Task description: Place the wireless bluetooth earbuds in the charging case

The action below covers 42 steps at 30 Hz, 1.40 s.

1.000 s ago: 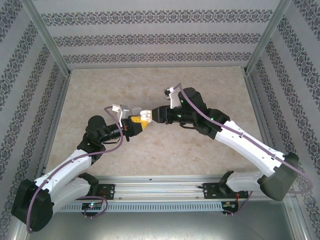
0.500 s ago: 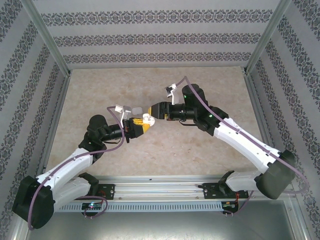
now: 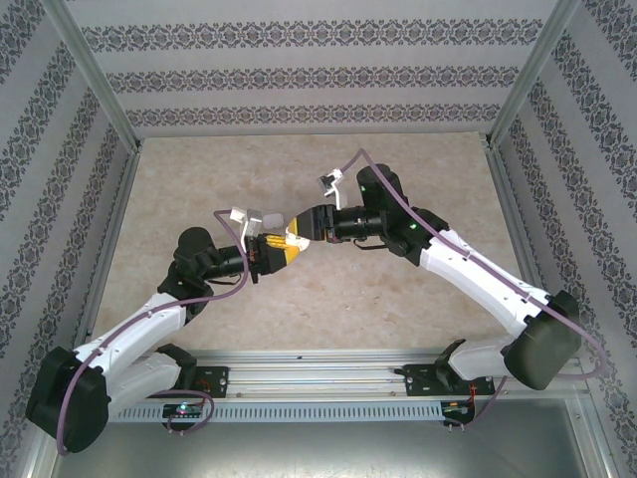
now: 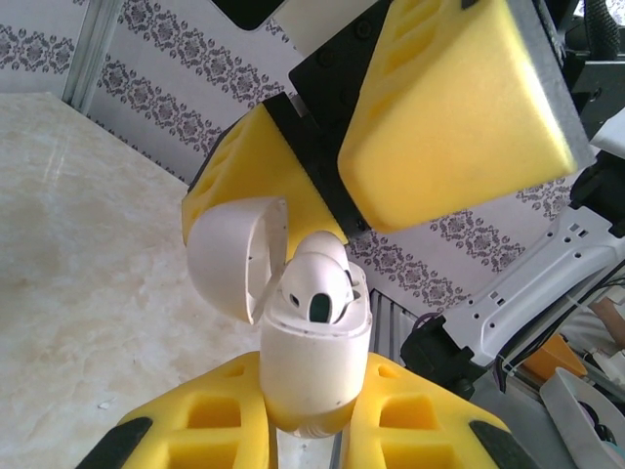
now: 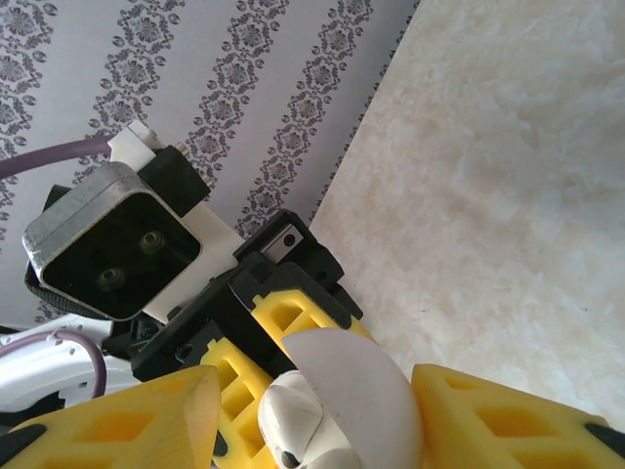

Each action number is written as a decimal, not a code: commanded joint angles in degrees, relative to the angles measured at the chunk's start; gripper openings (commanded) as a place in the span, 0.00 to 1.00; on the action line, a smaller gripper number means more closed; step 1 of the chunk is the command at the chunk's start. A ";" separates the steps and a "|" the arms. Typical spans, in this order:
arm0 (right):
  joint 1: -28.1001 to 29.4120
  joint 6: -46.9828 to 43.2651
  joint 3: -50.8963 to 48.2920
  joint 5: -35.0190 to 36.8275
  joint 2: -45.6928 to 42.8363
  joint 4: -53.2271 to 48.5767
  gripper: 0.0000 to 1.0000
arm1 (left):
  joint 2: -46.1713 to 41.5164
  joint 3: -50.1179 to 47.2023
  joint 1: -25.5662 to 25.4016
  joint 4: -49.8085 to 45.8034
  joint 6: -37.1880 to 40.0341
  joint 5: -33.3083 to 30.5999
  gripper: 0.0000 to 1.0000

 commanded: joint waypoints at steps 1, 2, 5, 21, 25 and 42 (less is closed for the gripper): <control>0.77 -3.73 1.79 -1.97 -3.90 0.14 0.53 | -0.20 1.91 -0.19 -1.55 -0.42 -1.99 0.00; 0.77 -4.59 1.69 -1.26 -4.75 -0.33 0.53 | -0.28 1.80 -0.21 -2.06 -0.55 -2.34 0.00; 0.75 -7.39 1.60 0.62 -6.86 -2.17 0.52 | -0.64 1.64 -0.21 -3.26 -1.04 -3.14 0.00; 0.41 -13.44 -2.37 19.27 -13.53 -13.56 0.54 | -0.83 -0.29 -0.10 -21.18 -1.85 -11.70 0.00; 0.41 -12.43 -4.88 20.73 -13.36 -14.61 0.54 | 1.26 -2.51 -0.01 -25.57 -2.88 -13.26 0.00; 0.37 -9.19 -9.22 24.37 -1.46 -20.18 0.54 | 16.04 -7.89 5.06 -29.27 -5.45 -14.05 0.00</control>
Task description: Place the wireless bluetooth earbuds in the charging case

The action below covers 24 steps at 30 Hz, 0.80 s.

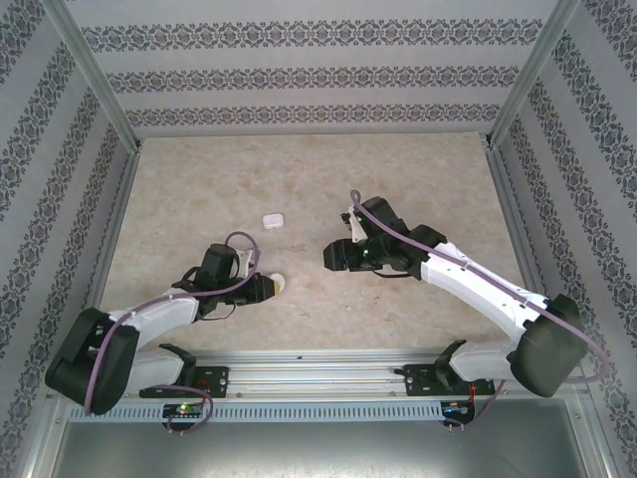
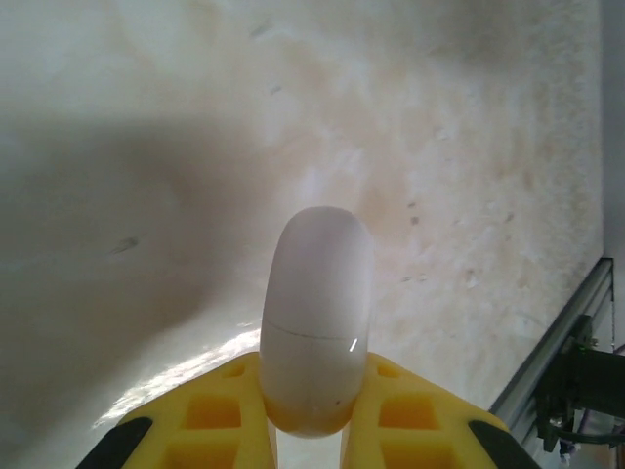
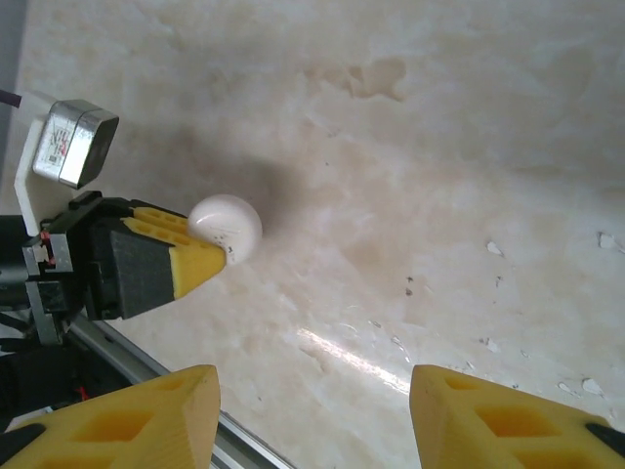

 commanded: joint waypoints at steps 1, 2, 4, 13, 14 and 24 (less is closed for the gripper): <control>-0.09 0.04 0.41 -0.19 0.90 -0.55 0.54 | 3.57 -0.17 1.41 -0.05 -0.17 2.02 0.00; -0.07 -0.19 0.52 -0.10 1.04 -0.55 0.54 | 4.50 0.16 1.73 -0.55 0.02 2.05 0.00; -0.03 -0.63 0.50 0.28 1.24 -0.64 0.54 | 6.58 0.95 2.40 -1.93 0.57 2.25 0.00; -2.23 -2.61 1.15 8.58 -0.94 -4.64 0.59 | 6.47 3.56 3.76 -8.72 3.91 -0.99 0.27; -2.72 -3.06 1.13 9.73 -1.77 -5.09 0.60 | 5.90 4.05 3.86 -9.84 4.56 -1.57 0.30; -13.32 -7.83 -1.55 22.00 -14.12 -6.27 0.73 | -4.34 11.83 8.73 -21.40 13.16 -7.29 0.53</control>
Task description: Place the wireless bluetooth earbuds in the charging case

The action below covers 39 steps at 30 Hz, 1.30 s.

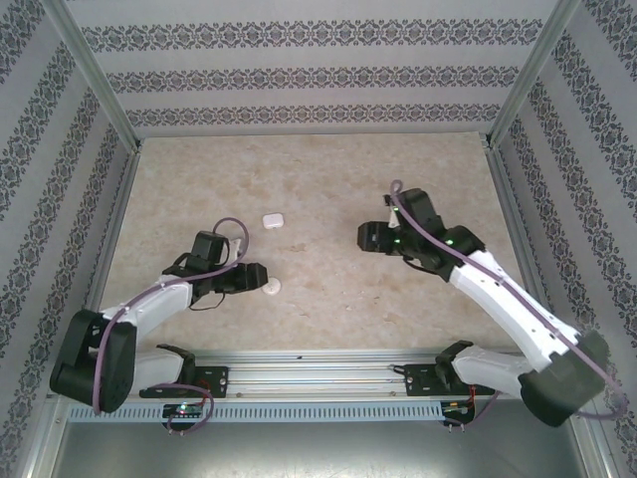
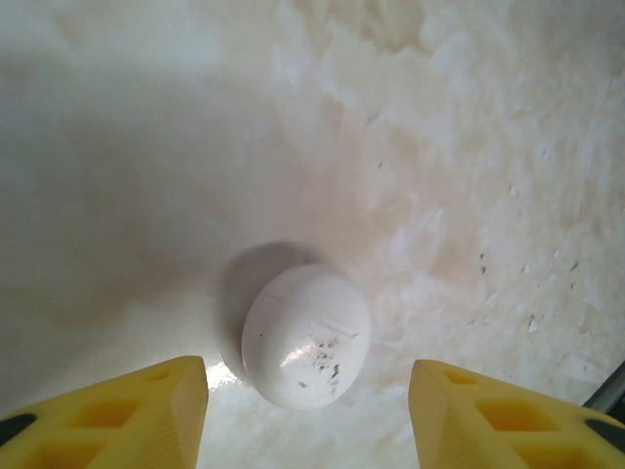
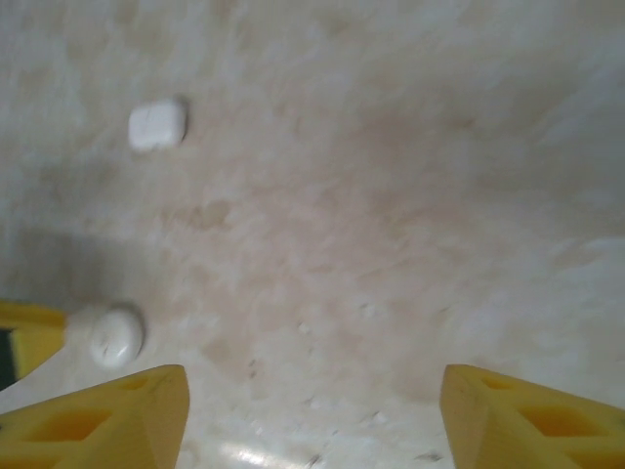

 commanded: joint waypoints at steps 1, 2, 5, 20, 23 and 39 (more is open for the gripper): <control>-4.12 -4.13 -1.62 8.35 -4.50 -1.38 0.77 | -3.40 5.01 1.65 -7.51 5.80 -3.93 0.54; -5.34 -5.88 -2.07 9.33 -5.88 -0.74 0.80 | -3.97 6.38 1.96 -8.31 6.74 -4.51 0.54; -8.45 -10.27 -4.37 14.71 -10.50 2.58 0.98 | -5.24 11.53 3.03 -10.71 10.04 -7.79 0.56; -19.04 -24.62 -16.95 17.03 -13.14 23.27 0.98 | -5.64 21.05 7.99 3.37 25.60 -29.91 1.00; -20.65 -24.17 -22.02 17.13 -11.64 31.55 0.98 | -6.70 14.70 8.55 15.78 29.09 -33.56 1.00; -25.61 -25.09 -36.07 12.96 2.13 63.75 0.98 | 6.56 -9.10 10.51 61.62 30.67 -37.18 1.00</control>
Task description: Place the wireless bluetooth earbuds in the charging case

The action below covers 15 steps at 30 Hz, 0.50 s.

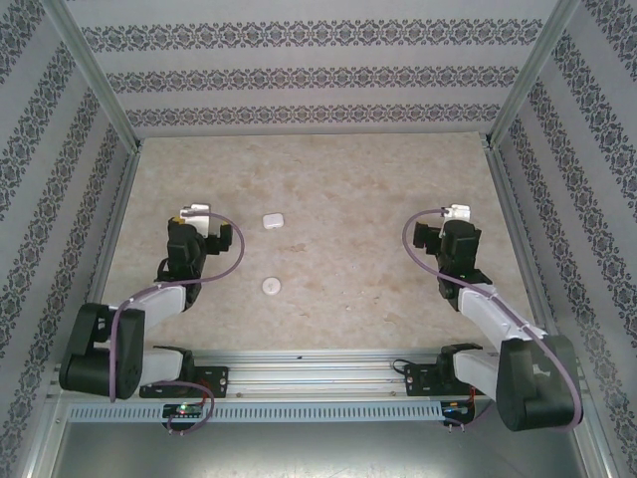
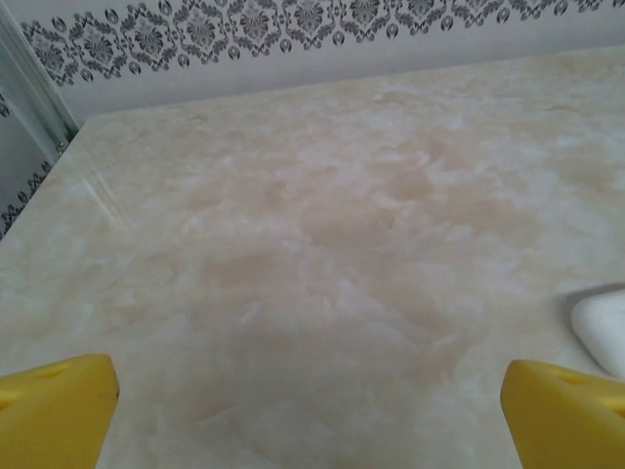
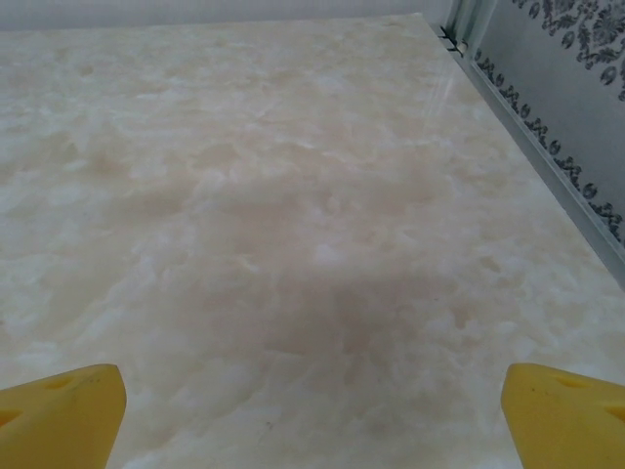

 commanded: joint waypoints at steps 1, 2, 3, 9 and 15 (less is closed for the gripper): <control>-0.84 -1.41 -1.99 -2.40 2.52 11.36 0.98 | 1.99 -0.67 1.10 13.09 -0.73 1.08 1.00; -1.04 -1.45 -2.34 -3.08 3.30 13.08 0.98 | 2.28 -0.19 1.23 12.65 -0.54 2.24 1.00; -1.20 -1.55 -2.70 -3.76 4.47 15.10 0.98 | 2.63 0.61 1.36 11.56 -0.31 3.22 1.00; -1.96 -1.63 -2.69 -6.01 10.61 23.16 0.98 | 3.94 4.44 2.90 5.49 -0.13 9.37 1.00; -2.80 -2.34 -2.72 -7.37 18.30 31.88 0.98 | 3.38 5.53 4.04 1.61 -0.61 13.40 1.00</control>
